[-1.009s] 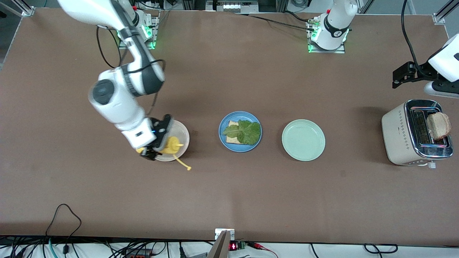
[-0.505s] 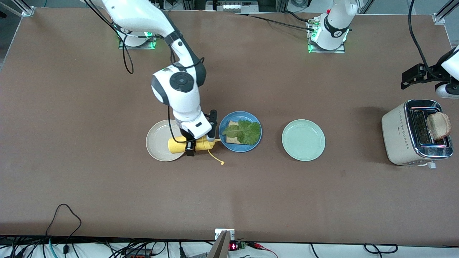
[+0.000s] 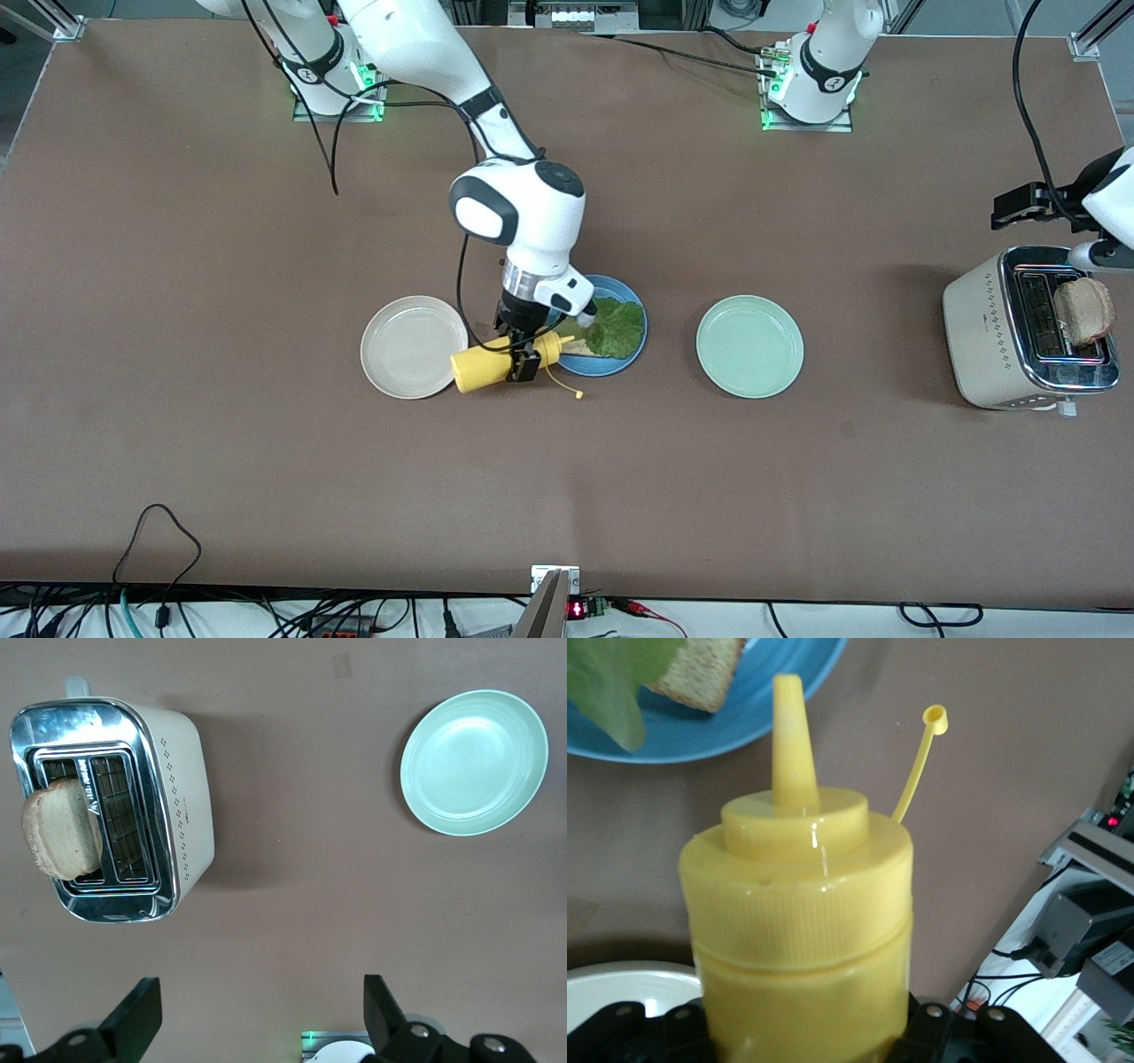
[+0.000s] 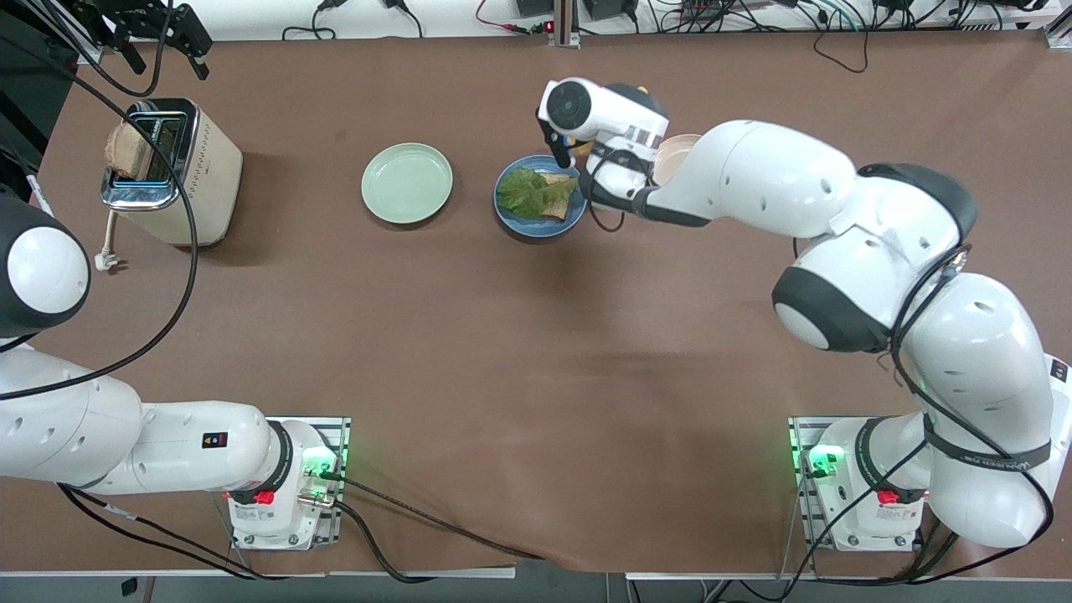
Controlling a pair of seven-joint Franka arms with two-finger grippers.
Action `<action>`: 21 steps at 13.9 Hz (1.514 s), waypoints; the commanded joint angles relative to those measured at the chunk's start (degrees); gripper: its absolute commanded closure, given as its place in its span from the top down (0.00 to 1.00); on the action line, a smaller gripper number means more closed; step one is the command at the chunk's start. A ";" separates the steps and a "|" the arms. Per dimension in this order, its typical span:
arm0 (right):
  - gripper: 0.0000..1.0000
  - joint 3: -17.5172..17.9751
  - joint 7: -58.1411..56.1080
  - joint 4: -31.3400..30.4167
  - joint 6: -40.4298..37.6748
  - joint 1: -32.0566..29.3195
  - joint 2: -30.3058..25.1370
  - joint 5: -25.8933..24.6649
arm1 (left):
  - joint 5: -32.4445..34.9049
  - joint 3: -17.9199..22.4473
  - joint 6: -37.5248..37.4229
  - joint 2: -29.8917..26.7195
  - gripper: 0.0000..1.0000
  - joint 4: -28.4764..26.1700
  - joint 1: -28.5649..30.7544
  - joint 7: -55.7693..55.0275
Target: Make sandwich in blue plate with both arms
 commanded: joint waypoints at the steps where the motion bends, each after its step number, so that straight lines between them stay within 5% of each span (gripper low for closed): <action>1: 0.00 -2.77 -0.47 1.98 -1.94 2.61 2.57 -1.81 | 1.59 0.06 -1.63 0.71 1.00 2.34 0.36 0.08; 4: 0.00 -2.86 -0.48 1.63 -4.93 4.11 3.19 -2.69 | 1.68 -0.03 5.10 4.30 1.00 2.35 8.08 9.44; 12: 0.00 -3.91 -0.47 1.72 -8.45 6.14 0.92 -1.04 | 0.71 -0.21 19.89 13.45 1.00 1.38 16.88 25.55; 17: 0.00 -5.50 -5.99 -3.10 -8.98 -5.52 -11.37 28.28 | -2.35 -0.56 24.56 19.51 0.93 1.29 22.50 31.18; 19: 0.00 -4.36 -9.86 -7.48 -8.98 -11.85 -15.77 38.03 | -3.07 -0.47 25.09 20.23 0.68 0.77 22.95 31.99; 21: 0.00 -1.39 -15.56 -11.36 -8.98 -19.75 -19.38 49.28 | -3.07 -0.47 24.66 20.31 0.25 0.06 23.47 32.69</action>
